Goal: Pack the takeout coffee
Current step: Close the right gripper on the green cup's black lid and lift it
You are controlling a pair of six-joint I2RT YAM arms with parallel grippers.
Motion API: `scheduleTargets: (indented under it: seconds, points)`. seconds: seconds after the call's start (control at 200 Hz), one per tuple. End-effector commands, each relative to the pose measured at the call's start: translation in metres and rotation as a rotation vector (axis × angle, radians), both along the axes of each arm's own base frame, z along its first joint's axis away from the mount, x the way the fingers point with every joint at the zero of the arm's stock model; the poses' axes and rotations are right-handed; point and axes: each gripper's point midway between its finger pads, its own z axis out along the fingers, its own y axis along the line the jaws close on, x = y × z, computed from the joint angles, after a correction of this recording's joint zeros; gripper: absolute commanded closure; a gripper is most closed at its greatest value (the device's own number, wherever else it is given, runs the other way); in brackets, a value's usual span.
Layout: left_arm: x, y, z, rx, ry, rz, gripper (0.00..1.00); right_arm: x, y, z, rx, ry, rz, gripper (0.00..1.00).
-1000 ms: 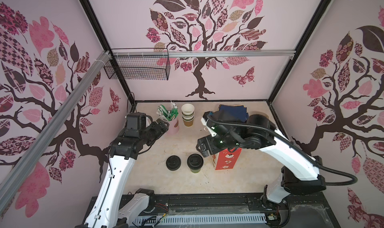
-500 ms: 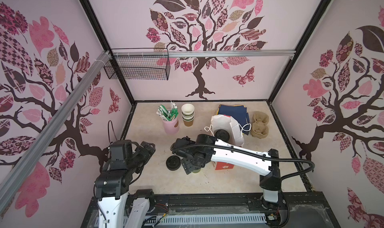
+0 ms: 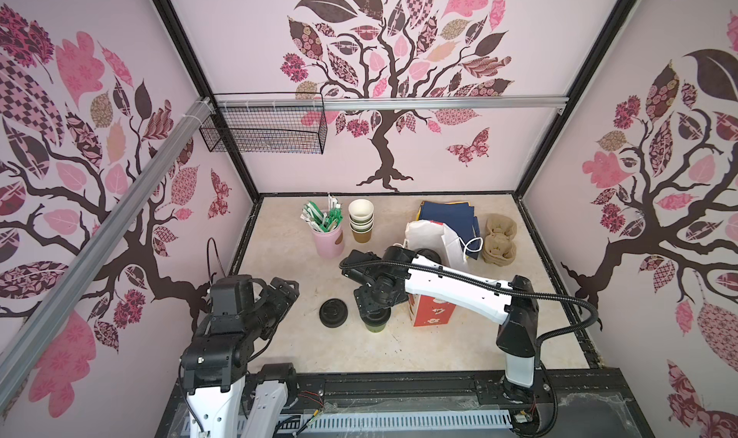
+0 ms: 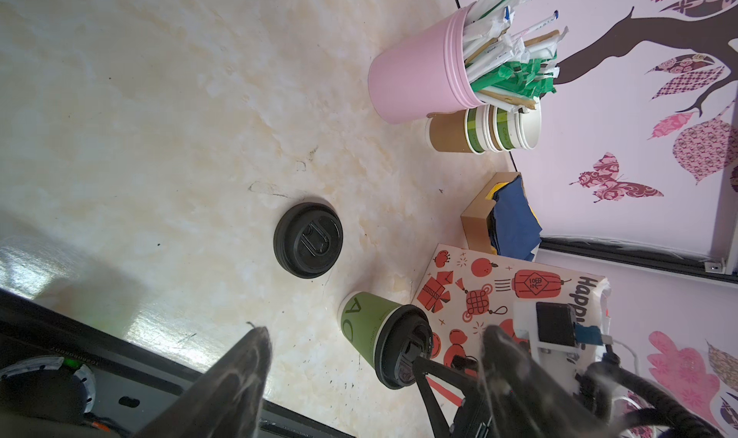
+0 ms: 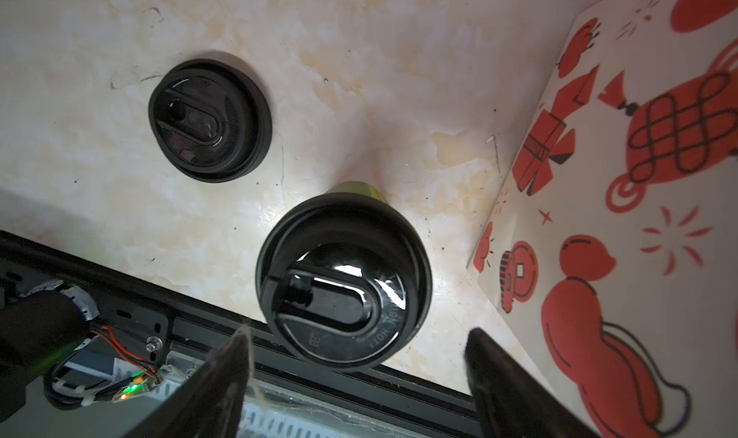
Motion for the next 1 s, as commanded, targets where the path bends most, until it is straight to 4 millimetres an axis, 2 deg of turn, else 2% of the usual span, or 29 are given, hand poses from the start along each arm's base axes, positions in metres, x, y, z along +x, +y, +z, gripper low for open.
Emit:
scheduleTargets:
  seconds: [0.0, 0.55, 0.995]
  points:
    - [0.001, -0.001, -0.007, -0.011, 0.012, -0.002, 0.15, -0.004, -0.003, -0.024, -0.063, 0.049, -0.072, 0.12]
    - [0.007, -0.002, -0.008, -0.018, 0.011, -0.005, 0.15, -0.002, -0.004, -0.042, -0.107, 0.054, -0.061, 0.19]
    - [0.009, -0.003, -0.006, -0.017, 0.003, -0.013, 0.15, -0.005, -0.003, -0.053, -0.123, 0.075, -0.055, 0.17]
